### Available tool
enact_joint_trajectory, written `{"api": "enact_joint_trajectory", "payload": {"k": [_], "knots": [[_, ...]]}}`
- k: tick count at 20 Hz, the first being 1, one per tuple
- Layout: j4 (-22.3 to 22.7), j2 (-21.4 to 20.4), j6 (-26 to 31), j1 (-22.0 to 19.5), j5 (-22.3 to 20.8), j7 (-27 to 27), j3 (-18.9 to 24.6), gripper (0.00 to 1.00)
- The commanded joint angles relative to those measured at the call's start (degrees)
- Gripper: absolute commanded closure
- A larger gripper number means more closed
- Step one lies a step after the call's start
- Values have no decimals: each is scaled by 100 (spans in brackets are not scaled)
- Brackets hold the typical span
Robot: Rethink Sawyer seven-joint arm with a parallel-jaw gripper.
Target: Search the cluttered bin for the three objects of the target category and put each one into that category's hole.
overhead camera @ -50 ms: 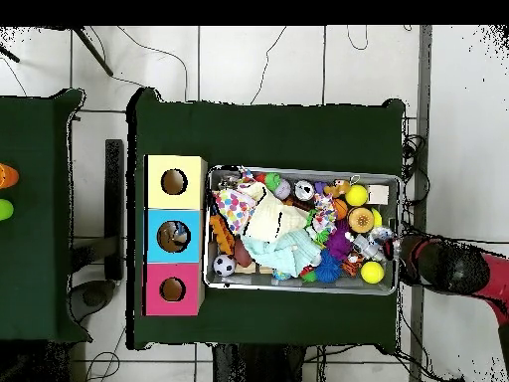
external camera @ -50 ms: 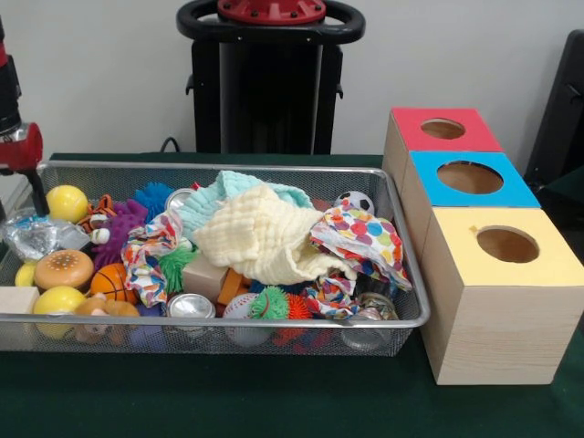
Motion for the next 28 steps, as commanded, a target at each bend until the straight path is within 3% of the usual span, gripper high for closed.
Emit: {"api": "enact_joint_trajectory", "payload": {"k": [1,17,23,28], "knots": [[491,-37,-207,198,-355,-1101,6,100],[395,31,-180,266,-362,-1135,-45,100],[654,-432,67,414,-207,-709,-183,100],[693,-595,343,469,-30,-676,-234,100]]}}
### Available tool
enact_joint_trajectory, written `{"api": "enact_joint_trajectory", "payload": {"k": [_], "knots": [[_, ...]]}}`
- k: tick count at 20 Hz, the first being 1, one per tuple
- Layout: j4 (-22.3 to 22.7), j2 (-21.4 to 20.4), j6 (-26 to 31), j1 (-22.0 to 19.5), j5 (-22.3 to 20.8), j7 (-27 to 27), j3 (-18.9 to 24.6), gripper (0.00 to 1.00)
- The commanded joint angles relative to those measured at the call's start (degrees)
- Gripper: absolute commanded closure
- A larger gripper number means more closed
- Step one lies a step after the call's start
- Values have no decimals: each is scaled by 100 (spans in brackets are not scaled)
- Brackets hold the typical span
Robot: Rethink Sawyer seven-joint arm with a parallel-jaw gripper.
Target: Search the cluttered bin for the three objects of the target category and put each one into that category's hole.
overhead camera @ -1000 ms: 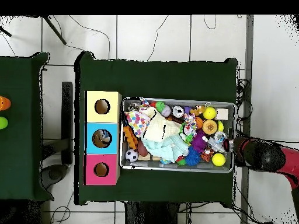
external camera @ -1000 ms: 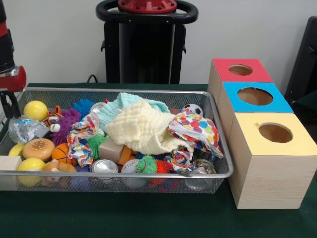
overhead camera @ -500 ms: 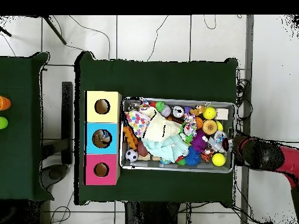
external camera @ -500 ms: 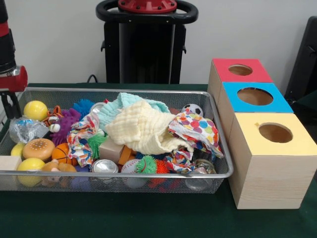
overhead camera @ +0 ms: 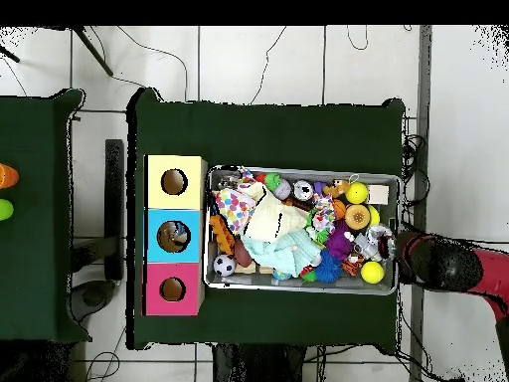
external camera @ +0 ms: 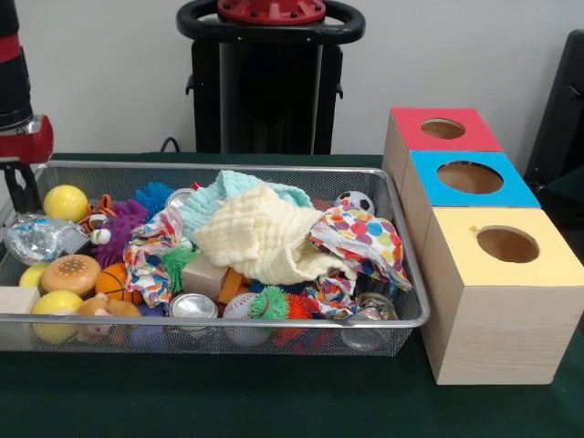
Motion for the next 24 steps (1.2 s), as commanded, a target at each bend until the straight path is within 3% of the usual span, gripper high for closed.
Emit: {"api": "enact_joint_trajectory", "payload": {"k": [1,8,17,24], "knots": [[529,-311,421,243,31,-686,-213,100],[630,-385,396,256,106,-654,-244,100],[191,337,-235,295,-345,-674,-359,100],[129,477,-270,285,-288,-597,-371,100]]}}
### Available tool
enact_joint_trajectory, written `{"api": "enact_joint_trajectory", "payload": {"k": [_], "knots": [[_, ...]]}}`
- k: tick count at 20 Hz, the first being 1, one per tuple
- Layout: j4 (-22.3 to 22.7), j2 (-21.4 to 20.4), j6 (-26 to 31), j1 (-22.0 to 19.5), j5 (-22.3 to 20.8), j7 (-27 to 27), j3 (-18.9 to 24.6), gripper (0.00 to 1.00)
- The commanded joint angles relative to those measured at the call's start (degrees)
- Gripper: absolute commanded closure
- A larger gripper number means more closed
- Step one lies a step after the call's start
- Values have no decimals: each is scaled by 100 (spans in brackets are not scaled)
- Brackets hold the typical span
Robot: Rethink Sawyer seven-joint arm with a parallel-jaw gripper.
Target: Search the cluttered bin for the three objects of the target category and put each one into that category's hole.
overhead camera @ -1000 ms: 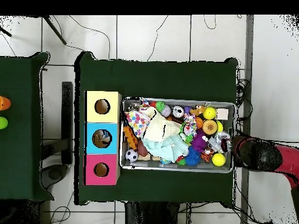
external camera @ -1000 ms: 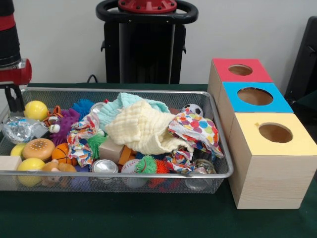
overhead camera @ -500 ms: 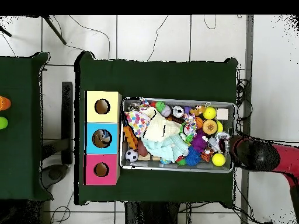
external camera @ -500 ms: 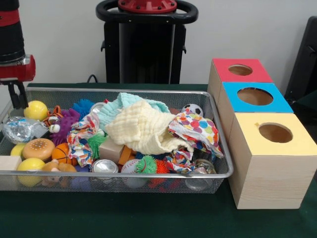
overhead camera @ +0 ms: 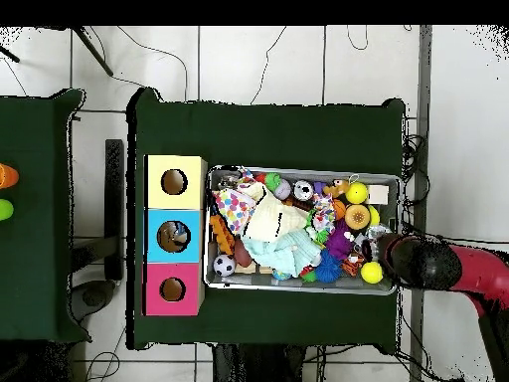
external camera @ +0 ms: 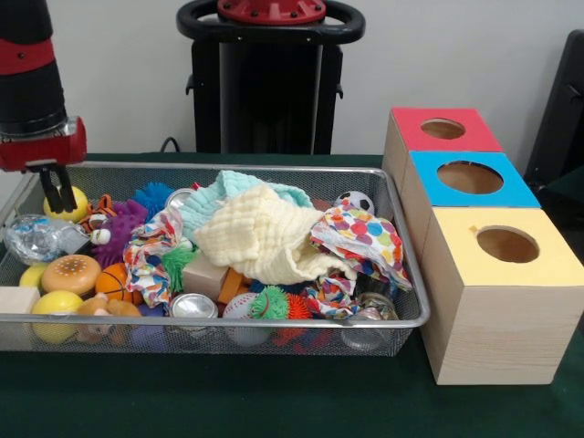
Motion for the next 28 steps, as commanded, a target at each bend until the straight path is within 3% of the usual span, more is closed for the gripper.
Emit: {"api": "enact_joint_trajectory", "payload": {"k": [1,17,18,28], "knots": [[-105,428,-252,54,-305,-618,-259,100],[-358,608,170,-113,-103,-1017,-172,100],[-381,625,203,-118,-93,-1050,-164,0],[-496,717,391,-162,2,-1183,-124,0]]}}
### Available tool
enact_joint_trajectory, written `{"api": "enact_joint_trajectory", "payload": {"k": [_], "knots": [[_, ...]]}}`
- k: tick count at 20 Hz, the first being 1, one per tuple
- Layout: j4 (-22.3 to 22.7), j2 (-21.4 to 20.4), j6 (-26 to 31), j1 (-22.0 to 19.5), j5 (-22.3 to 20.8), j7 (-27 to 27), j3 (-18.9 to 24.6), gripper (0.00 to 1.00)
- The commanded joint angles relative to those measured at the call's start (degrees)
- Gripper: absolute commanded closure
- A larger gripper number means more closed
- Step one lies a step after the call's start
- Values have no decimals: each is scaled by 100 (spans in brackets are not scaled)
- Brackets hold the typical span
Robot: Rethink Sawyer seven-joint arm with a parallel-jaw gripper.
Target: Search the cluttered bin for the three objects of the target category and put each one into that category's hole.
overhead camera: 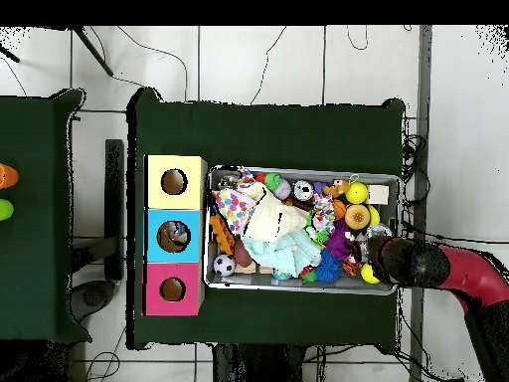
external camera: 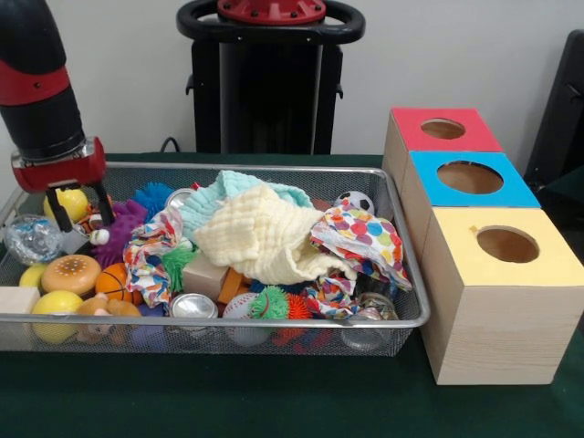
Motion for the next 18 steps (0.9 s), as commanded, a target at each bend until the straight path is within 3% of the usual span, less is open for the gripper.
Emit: {"api": "enact_joint_trajectory", "payload": {"k": [1,18], "knots": [[-392,228,397,-106,15,-1189,-107,0],[-461,372,449,-259,146,-1334,-41,0]]}}
